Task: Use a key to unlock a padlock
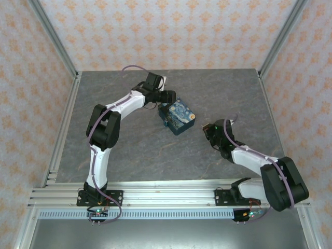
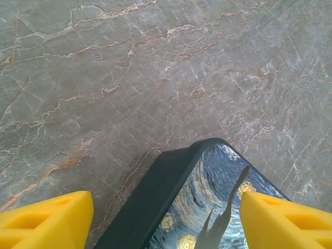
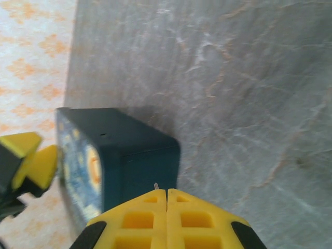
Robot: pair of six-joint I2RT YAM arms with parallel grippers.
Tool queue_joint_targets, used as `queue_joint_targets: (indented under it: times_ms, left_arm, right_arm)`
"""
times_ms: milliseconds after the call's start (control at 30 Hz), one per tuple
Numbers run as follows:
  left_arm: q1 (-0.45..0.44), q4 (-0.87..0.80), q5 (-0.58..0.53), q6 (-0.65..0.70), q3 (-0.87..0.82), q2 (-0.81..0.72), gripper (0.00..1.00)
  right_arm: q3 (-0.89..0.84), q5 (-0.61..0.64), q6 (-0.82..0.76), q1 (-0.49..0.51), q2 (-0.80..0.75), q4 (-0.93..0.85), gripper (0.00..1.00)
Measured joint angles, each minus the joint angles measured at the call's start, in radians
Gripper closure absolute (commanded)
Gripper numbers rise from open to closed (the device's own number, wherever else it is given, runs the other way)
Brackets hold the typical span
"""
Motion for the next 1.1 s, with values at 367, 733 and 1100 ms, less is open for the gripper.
queue_joint_targets:
  times_ms: [367, 733, 1100]
  left_arm:
    - [0.000, 0.034, 0.055, -0.011, -0.092, -0.013, 0.25]
    - [0.021, 0.155, 0.058, -0.108, -0.437, -0.246, 0.24]
    - [-0.012, 0.281, -0.084, -0.299, -0.696, -0.436, 0.17]
  right_arm:
    - [0.214, 0.005, -0.016, 0.011, 0.235, -0.038, 1.00]
    - [0.371, -0.001, 0.016, 0.042, 0.412, 0.026, 1.00]
    - [0.439, -0.016, 0.009, 0.044, 0.479, 0.045, 1.00]
